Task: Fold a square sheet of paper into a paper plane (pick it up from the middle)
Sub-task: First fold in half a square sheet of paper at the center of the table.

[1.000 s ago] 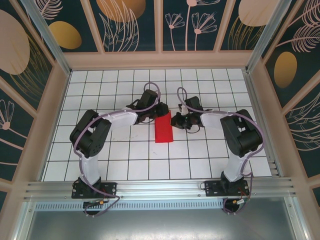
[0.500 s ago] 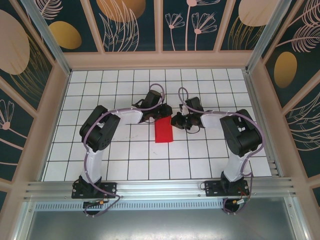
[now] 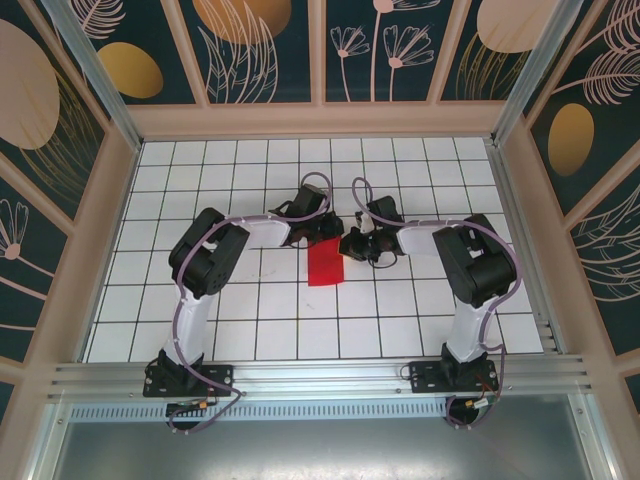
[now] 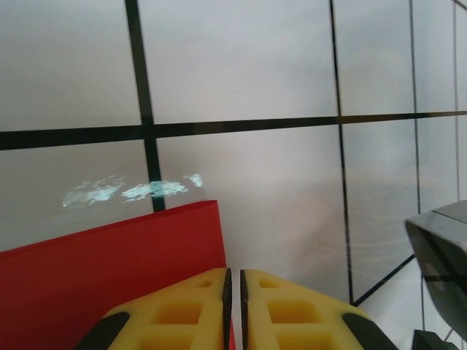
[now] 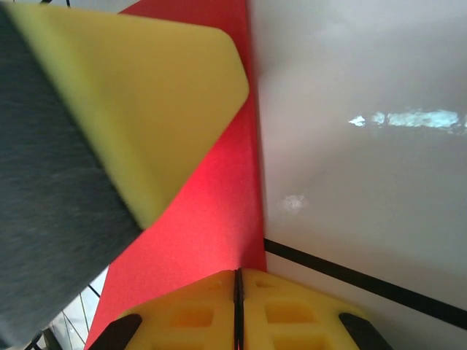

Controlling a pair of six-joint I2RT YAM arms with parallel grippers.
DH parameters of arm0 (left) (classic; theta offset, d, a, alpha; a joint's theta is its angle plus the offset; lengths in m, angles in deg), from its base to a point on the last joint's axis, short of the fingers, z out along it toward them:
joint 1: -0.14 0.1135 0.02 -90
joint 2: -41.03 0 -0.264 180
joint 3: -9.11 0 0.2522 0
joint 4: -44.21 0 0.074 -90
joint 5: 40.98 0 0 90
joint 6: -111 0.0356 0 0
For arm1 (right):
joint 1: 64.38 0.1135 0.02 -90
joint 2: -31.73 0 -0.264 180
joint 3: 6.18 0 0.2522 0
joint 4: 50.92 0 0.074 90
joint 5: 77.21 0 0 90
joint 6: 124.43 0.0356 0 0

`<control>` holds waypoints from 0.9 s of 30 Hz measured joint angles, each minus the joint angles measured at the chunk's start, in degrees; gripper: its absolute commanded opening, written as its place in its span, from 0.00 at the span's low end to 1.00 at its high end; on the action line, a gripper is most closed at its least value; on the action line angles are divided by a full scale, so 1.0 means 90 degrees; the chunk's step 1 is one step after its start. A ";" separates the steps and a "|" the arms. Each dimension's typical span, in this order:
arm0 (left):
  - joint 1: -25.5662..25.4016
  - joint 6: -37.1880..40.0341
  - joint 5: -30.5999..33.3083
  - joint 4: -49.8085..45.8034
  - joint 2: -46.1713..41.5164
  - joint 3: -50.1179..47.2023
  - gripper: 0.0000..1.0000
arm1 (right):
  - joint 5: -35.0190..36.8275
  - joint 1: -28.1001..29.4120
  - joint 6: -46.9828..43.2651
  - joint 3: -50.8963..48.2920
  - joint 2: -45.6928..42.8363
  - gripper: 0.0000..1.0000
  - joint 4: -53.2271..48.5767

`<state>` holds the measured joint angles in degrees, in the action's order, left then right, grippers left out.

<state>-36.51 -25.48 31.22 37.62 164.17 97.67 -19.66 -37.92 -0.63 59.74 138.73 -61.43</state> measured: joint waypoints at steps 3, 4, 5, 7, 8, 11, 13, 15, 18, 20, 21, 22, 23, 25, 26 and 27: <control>0.0000 0.0010 0.0041 -0.0061 0.0012 0.0051 0.15 | 0.0000 0.0000 -0.0012 0.0029 0.0010 0.11 -0.0044; 0.0000 0.0024 0.0063 -0.0092 0.0019 0.0073 0.15 | 0.0000 0.0000 -0.0024 0.0034 0.0012 0.11 -0.0051; -0.0002 0.0039 0.0083 -0.0124 0.0029 0.0090 0.15 | -0.0002 0.0000 -0.0029 0.0039 0.0012 0.11 -0.0058; -0.0002 0.0063 0.0136 -0.0185 0.0034 0.0121 0.15 | -0.0007 0.0002 -0.0046 0.0058 0.0012 0.11 -0.0083; -0.0002 0.0070 0.0151 -0.0206 0.0041 0.0134 0.14 | -0.0007 0.0007 -0.0051 0.0063 0.0012 0.11 -0.0097; -0.0007 0.0097 0.0197 -0.0267 0.0053 0.0172 0.14 | -0.0022 0.0051 -0.0097 0.0070 0.0012 0.11 -0.0121; -0.0010 0.0100 0.0216 -0.0304 0.0056 0.0189 0.14 | -0.0019 0.0107 -0.0126 0.0070 0.0012 0.11 -0.0129; -0.0012 0.0100 0.0221 -0.0306 0.0058 0.0189 0.14 | -0.0015 0.0160 -0.0160 0.0068 0.0012 0.11 -0.0136; -0.0015 0.0100 0.0243 -0.0308 0.0058 0.0189 0.14 | 0.0010 0.0219 -0.0160 0.0017 -0.0005 0.11 -0.0080; -0.0015 0.0100 0.0245 -0.0311 0.0058 0.0189 0.14 | 0.0070 0.0262 -0.0143 -0.0070 -0.0068 0.11 -0.0022; -0.0015 0.0097 0.0245 -0.0311 0.0058 0.0189 0.14 | 0.0107 0.0306 -0.0136 -0.0126 -0.0117 0.11 -0.0019; -0.0015 0.0097 0.0248 -0.0313 0.0058 0.0189 0.14 | 0.0131 0.0364 -0.0107 -0.0182 -0.0170 0.11 -0.0015; -0.0015 0.0097 0.0253 -0.0313 0.0058 0.0189 0.13 | 0.0158 0.0430 -0.0087 -0.0240 -0.0219 0.11 -0.0017; -0.0019 0.0095 0.0272 -0.0316 0.0058 0.0187 0.13 | 0.0175 0.0578 -0.0041 -0.0357 -0.0321 0.11 -0.0027; -0.0019 0.0095 0.0287 -0.0313 0.0058 0.0185 0.13 | 0.0189 0.0631 -0.0029 -0.0398 -0.0357 0.11 -0.0027; -0.0027 0.0092 0.0296 -0.0311 0.0058 0.0180 0.13 | 0.0214 0.0690 -0.0017 -0.0440 -0.0398 0.11 -0.0032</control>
<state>-36.75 -24.65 33.89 34.83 164.69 99.29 -17.74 -31.71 -0.78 55.79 135.14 -61.72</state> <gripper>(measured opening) 0.132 0.115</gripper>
